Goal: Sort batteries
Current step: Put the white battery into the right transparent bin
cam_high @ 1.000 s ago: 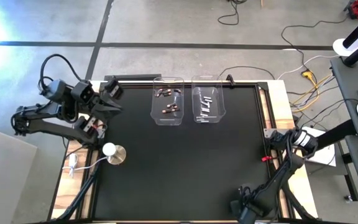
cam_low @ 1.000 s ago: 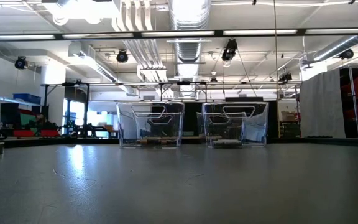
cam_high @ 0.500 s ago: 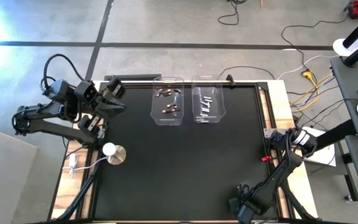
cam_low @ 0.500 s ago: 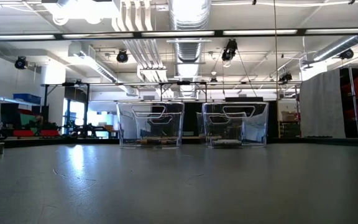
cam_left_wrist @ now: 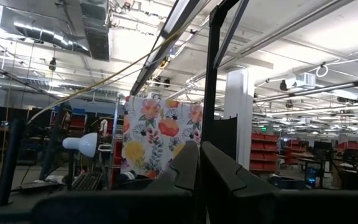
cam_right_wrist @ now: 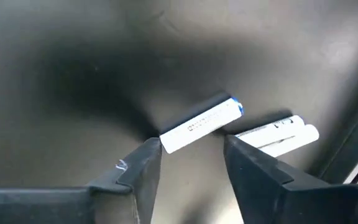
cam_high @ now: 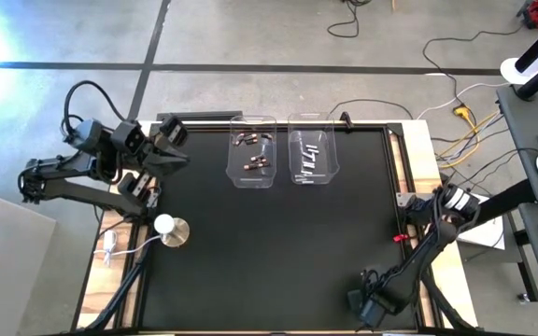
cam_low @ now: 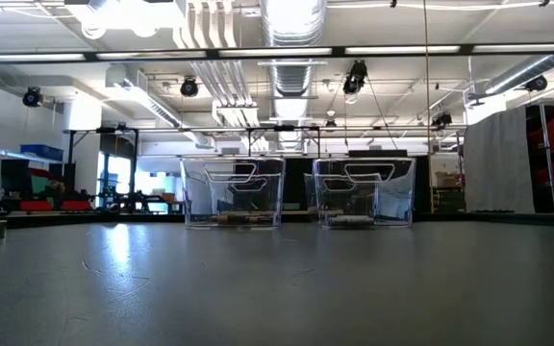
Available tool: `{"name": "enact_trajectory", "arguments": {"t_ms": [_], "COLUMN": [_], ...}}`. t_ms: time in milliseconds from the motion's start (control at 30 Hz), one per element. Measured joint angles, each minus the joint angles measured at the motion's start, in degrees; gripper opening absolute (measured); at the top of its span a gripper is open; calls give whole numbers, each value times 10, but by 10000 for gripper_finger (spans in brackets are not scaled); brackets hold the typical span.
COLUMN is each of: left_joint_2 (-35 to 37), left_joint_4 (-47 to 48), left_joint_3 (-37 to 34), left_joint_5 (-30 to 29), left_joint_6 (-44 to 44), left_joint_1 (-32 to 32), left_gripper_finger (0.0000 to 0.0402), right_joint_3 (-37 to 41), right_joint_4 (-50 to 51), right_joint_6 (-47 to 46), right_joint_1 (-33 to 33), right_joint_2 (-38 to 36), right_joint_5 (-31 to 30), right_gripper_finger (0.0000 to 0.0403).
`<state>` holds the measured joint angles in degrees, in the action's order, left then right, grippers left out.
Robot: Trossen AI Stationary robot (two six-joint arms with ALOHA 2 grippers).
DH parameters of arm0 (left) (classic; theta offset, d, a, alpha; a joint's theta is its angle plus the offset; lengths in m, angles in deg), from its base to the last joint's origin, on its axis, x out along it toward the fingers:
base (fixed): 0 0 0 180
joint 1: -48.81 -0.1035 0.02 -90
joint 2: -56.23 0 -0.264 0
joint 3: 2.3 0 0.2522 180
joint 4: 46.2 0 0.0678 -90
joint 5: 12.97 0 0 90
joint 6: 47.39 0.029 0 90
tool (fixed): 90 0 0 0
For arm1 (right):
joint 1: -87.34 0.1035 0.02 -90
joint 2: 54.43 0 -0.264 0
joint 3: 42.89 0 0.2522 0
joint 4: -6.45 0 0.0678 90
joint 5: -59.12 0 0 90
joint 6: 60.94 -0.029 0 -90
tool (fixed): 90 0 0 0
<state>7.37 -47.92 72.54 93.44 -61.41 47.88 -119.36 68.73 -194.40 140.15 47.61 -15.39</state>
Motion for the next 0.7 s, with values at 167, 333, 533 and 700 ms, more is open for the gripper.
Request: {"name": "enact_trajectory", "arguments": {"t_ms": [167, 333, 533, 700], "left_joint_2": [0, 0, 1, 1], "left_joint_4": [0, 0, 0, 0], "left_joint_3": [0, 0, 0, 0], "left_joint_5": [0, 0, 0, 0], "left_joint_6": [0, -2, -2, -1], "left_joint_1": [0, 0, -1, -6], "left_gripper_finger": [0, 0, 0, 0], "right_joint_3": [24, 45, 51, 53], "right_joint_4": [-3, -19, -30, -30], "right_joint_6": [4, 10, 22, 20], "right_joint_1": [-6, -15, -25, -34], "right_joint_2": [-16, -28, -29, -29], "right_joint_5": [-12, -27, -53, -65], "right_gripper_finger": [177, 170, 151, 142]}}
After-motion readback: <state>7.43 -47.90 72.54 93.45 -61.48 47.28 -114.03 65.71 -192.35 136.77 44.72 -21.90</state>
